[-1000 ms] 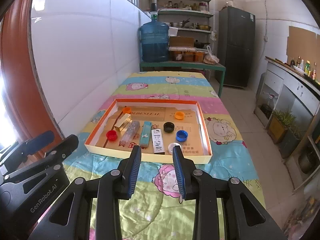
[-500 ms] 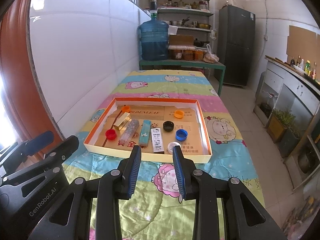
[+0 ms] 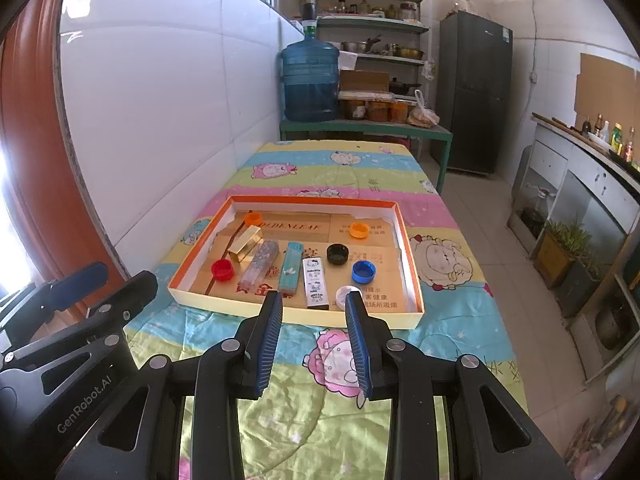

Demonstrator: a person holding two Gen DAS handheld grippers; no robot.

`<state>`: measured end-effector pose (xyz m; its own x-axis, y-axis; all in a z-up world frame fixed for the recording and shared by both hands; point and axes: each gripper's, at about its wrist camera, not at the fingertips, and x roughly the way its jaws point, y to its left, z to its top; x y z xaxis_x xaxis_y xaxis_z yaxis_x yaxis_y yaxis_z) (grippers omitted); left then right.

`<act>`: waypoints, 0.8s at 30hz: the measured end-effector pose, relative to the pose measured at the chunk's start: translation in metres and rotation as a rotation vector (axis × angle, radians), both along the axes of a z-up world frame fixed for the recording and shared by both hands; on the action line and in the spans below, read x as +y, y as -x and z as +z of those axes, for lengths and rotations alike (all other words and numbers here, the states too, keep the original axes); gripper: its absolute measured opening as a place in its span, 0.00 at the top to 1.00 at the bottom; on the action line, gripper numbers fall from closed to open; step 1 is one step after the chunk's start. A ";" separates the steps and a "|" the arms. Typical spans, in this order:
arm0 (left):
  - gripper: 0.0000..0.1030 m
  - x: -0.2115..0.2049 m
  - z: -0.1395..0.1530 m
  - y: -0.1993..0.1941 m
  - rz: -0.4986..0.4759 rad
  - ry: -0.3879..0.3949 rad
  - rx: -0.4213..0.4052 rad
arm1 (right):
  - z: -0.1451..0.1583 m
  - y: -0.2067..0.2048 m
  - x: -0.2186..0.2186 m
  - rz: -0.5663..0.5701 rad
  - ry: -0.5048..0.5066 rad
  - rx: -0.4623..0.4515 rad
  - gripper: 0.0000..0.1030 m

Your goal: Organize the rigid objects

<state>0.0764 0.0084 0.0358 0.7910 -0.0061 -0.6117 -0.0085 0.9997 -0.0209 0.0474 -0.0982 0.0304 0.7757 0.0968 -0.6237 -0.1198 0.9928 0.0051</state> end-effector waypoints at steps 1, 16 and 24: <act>0.51 0.000 0.000 0.000 -0.001 0.002 0.002 | 0.000 0.000 0.000 0.001 0.001 0.001 0.67; 0.51 0.000 -0.008 0.005 -0.006 0.001 0.039 | -0.003 0.007 -0.003 0.007 0.003 0.029 0.67; 0.51 0.000 -0.006 0.010 -0.005 0.003 0.030 | 0.003 0.018 -0.005 0.005 -0.003 0.015 0.67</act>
<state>0.0664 0.0084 0.0295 0.7720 -0.0120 -0.6355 -0.0043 0.9997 -0.0241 0.0291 -0.1036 0.0330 0.7660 0.1025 -0.6346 -0.1244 0.9922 0.0101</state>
